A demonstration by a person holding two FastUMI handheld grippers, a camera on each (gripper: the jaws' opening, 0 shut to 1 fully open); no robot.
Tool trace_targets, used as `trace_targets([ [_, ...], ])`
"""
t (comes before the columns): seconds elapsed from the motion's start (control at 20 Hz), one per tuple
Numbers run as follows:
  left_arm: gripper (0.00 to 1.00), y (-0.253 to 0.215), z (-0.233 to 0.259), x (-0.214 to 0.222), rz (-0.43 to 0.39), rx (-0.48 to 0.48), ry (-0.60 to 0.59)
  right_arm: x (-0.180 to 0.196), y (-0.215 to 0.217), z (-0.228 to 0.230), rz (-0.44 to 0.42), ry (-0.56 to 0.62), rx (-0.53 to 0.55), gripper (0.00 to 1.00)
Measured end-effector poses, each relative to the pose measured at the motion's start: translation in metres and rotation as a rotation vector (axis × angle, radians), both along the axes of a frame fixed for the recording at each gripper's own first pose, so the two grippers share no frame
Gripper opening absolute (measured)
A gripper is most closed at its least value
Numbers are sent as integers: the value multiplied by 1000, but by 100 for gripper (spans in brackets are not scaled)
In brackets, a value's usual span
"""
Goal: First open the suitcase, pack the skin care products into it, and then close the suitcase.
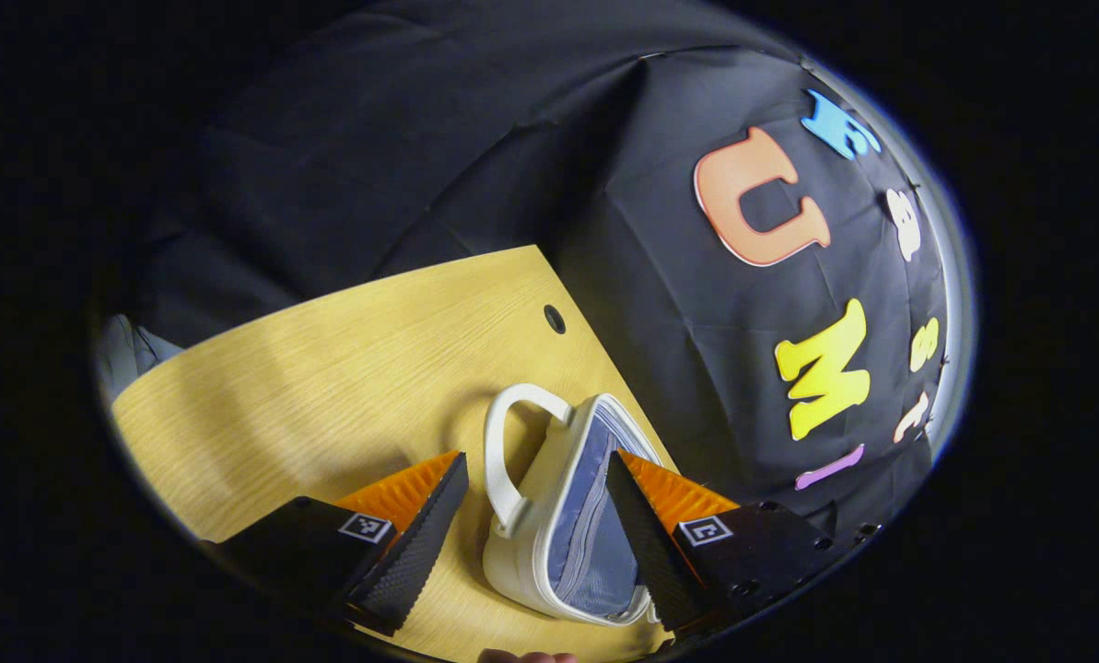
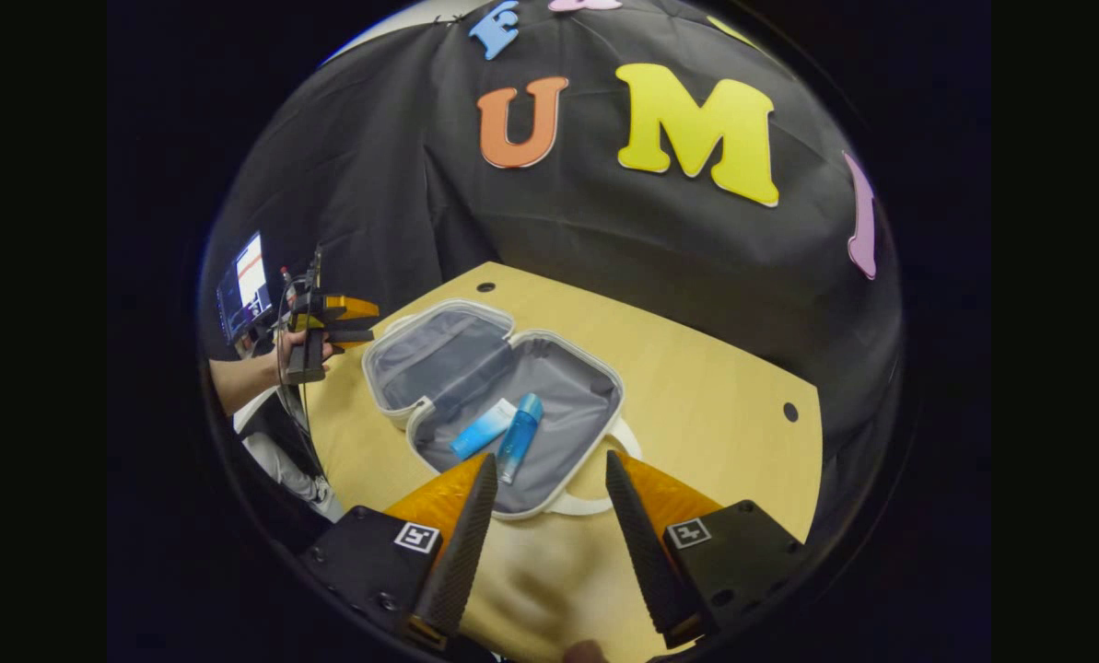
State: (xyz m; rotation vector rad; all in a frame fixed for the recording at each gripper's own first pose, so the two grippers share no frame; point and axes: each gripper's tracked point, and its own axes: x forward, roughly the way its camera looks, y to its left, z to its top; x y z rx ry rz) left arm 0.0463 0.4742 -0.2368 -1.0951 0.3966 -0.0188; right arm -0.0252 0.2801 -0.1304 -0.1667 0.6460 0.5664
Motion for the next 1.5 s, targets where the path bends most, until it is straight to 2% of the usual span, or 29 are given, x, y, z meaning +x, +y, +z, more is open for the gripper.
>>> trace_targets([
  [0.1,100,-2,-14,13,-3,-55,21,3,-5,-2,-19,12,-2,71],
  [0.15,96,-3,-19,18,0,-81,27,4,-8,-3,-27,16,-3,71],
  [0.25,95,-5,-19,25,5,-145,14,6,-11,-4,-40,25,1,71],
  [0.35,83,-7,-20,38,28,-189,6,7,-14,-7,-56,37,5,71],
  [0.4,82,-9,-21,43,42,-209,2,7,-17,-8,-66,45,11,71],
  [0.45,65,-4,-21,43,57,-225,0,7,-19,-9,-77,53,18,71],
  [0.5,54,-4,-22,45,65,-236,3,7,-21,-10,-86,57,26,71],
  [0.55,36,-5,-24,45,70,-241,10,7,-24,-10,-95,58,26,71],
  [0.6,51,-3,-26,44,70,-246,12,7,-26,-10,-98,58,28,71],
  [0.65,18,-3,-23,42,75,-251,7,6,-27,-10,-100,61,32,71],
  [0.7,20,-3,-17,41,76,-248,1,5,-27,-11,-100,62,37,71],
  [0.9,10,-9,26,33,62,-193,-63,1,-23,-1,-91,36,65,71],
  [1.1,7,-30,108,21,15,-51,-166,-8,-20,17,-90,-5,118,71],
  [1.35,7,-109,202,13,-99,176,-279,-19,-41,39,-128,-77,166,71],
  [1.5,7,-163,235,6,-162,278,-318,-19,-62,49,-182,-111,190,71],
])
